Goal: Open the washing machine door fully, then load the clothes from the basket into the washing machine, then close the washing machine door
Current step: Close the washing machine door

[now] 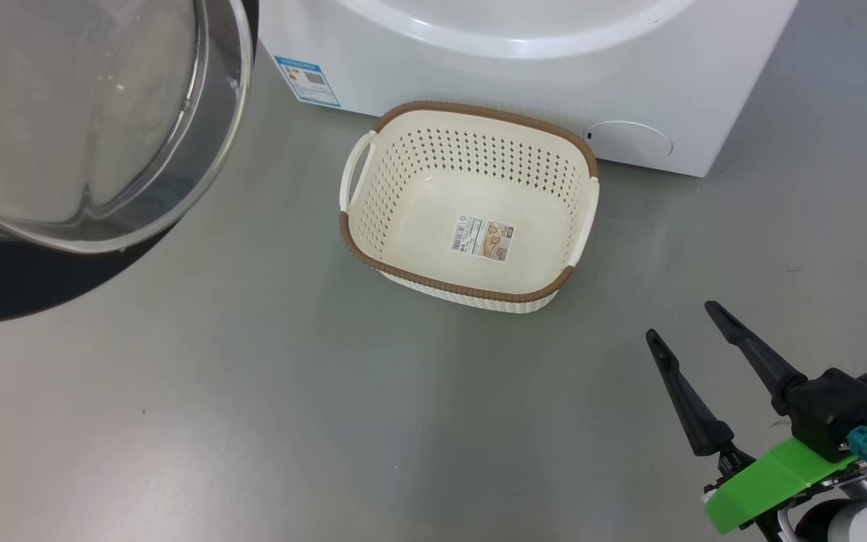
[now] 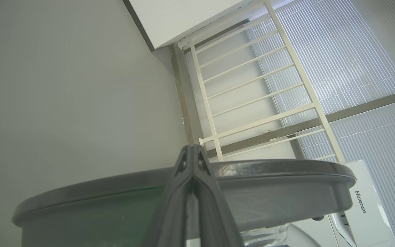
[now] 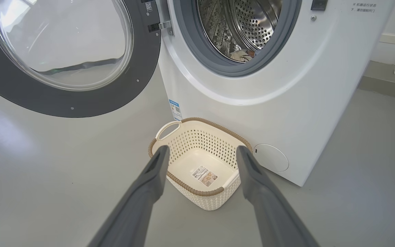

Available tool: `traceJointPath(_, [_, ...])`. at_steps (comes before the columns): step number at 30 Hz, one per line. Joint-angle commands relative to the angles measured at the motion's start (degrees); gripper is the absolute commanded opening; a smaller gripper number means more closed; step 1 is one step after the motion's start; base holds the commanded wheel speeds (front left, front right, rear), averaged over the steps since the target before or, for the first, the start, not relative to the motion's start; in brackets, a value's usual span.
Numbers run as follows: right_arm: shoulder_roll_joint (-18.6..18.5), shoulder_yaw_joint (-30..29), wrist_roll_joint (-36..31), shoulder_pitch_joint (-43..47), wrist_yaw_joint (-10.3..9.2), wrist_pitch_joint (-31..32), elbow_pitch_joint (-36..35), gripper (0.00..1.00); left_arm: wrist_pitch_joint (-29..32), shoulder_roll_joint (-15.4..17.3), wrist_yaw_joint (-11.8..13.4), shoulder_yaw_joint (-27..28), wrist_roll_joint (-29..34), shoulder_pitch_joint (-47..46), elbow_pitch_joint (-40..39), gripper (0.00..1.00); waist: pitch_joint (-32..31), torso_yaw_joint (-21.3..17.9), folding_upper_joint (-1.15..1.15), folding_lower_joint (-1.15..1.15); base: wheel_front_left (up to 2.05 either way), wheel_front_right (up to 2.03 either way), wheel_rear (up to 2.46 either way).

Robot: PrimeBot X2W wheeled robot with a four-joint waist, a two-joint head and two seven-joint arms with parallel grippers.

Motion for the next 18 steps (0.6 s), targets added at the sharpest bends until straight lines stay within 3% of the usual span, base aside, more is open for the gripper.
traceJointPath(1, [-0.54,1.31,0.9,-0.85,0.09,0.12,-1.85,1.0,0.01,4.25,-0.64,1.33,0.42,-1.17,-0.77,0.0,0.01,0.05,0.0,0.0,0.0,0.0,0.0])
traceJointPath(18, [-0.89,1.19,2.03,-0.3,0.09,1.18,-2.18,1.0,12.11,4.23,-2.27,-0.34,-1.8,1.18,-2.93,0.0,-0.33,0.36,0.0,0.0,0.0,0.0,0.0])
